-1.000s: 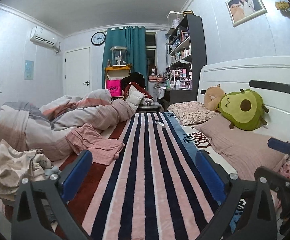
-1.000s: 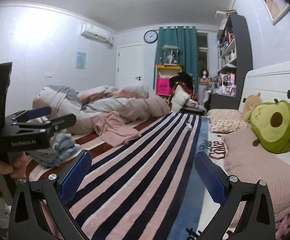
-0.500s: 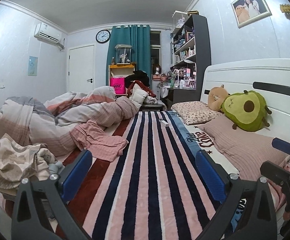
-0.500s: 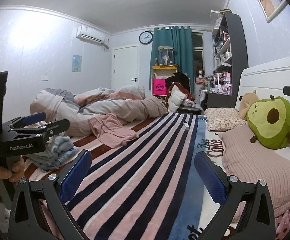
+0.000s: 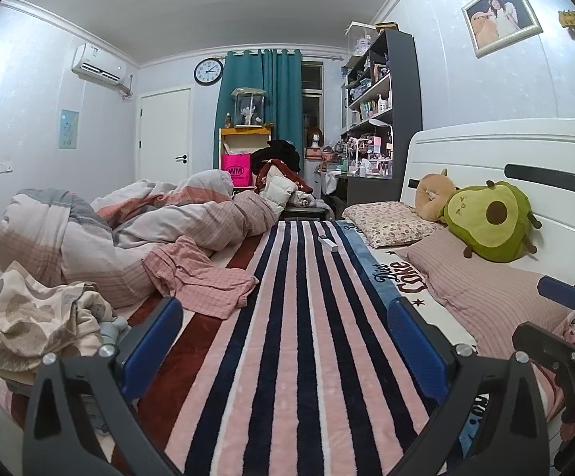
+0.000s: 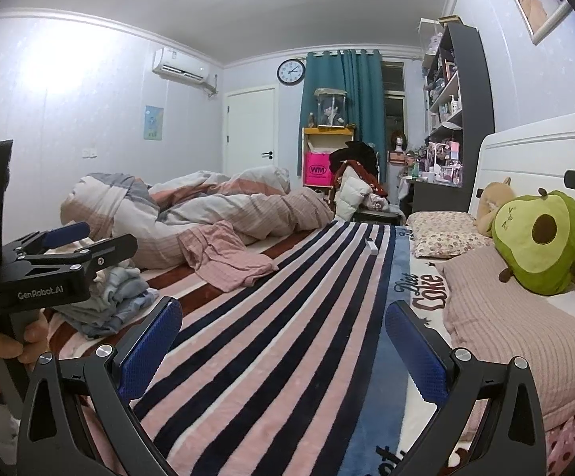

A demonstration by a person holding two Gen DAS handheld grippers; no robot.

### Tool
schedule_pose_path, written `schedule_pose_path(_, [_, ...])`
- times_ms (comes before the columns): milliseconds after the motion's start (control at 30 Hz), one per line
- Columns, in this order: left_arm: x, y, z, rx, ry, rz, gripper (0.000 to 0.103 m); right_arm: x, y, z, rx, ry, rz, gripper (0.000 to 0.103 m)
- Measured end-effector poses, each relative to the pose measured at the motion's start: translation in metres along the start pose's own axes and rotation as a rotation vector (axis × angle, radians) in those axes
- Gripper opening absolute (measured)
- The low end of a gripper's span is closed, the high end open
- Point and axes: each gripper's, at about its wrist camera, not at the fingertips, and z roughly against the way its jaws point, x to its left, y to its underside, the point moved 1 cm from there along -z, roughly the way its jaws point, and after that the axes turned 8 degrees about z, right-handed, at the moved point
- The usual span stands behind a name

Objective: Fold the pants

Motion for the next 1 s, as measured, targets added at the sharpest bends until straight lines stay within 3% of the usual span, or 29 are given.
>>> schedule_pose_path(1000, [0.0099,-0.0001,-0.0012,-0.002,-0.013,0.005,0.102,-0.0006,0.0002,-0.0042,0.002,-0.010,-0.003,0.102])
